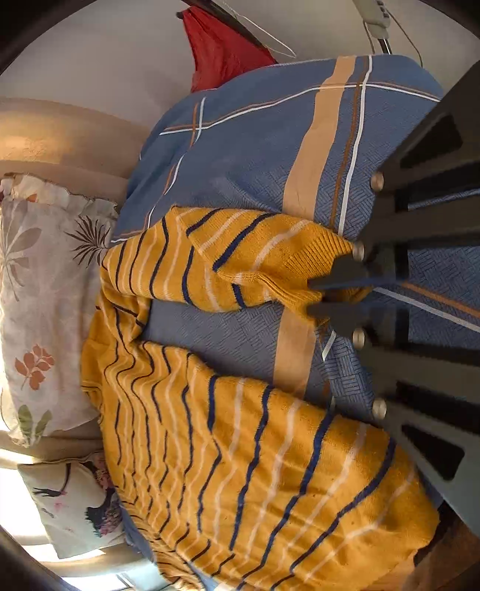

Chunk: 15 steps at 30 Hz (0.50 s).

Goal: Fold small clothes
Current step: 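Grasp the other sleeve cuff with the right gripper and fold it across the body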

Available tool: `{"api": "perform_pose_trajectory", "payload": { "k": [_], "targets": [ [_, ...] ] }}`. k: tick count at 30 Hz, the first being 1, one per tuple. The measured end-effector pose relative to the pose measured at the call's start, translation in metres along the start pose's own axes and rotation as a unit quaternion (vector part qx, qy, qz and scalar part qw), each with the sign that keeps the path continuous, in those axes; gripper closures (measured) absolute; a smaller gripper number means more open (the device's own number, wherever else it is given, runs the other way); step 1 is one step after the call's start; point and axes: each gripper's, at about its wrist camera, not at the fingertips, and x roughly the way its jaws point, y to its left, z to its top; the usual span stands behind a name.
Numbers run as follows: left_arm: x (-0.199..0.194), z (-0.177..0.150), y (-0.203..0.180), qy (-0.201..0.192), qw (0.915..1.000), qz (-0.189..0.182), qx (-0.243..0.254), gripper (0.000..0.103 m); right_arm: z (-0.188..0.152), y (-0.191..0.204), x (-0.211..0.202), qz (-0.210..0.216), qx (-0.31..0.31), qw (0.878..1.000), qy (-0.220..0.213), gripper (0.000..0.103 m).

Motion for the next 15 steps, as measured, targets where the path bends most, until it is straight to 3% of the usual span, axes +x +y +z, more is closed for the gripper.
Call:
{"api": "perform_pose_trajectory", "payload": {
  "k": [2,5,10,15],
  "targets": [
    [-0.001,0.001,0.002,-0.002,1.0000,-0.001,-0.007,0.062,0.009,-0.030,-0.016,0.037,0.069,0.997,-0.020,0.099],
    [0.002,0.003,0.005,0.001,0.9997,-0.013,-0.020,0.061,0.025,-0.096,-0.037,0.069,0.186,0.979,-0.053,0.099],
    [0.007,0.006,0.002,0.005,0.9995,-0.024,-0.022,0.061,0.044,-0.191,-0.045,-0.012,0.267,0.961,-0.076,0.099],
    [0.009,0.007,0.004,0.011,0.9993,-0.024,-0.024,0.061,0.065,-0.247,-0.036,-0.108,0.290,0.948,-0.070,0.100]
  ]
}}
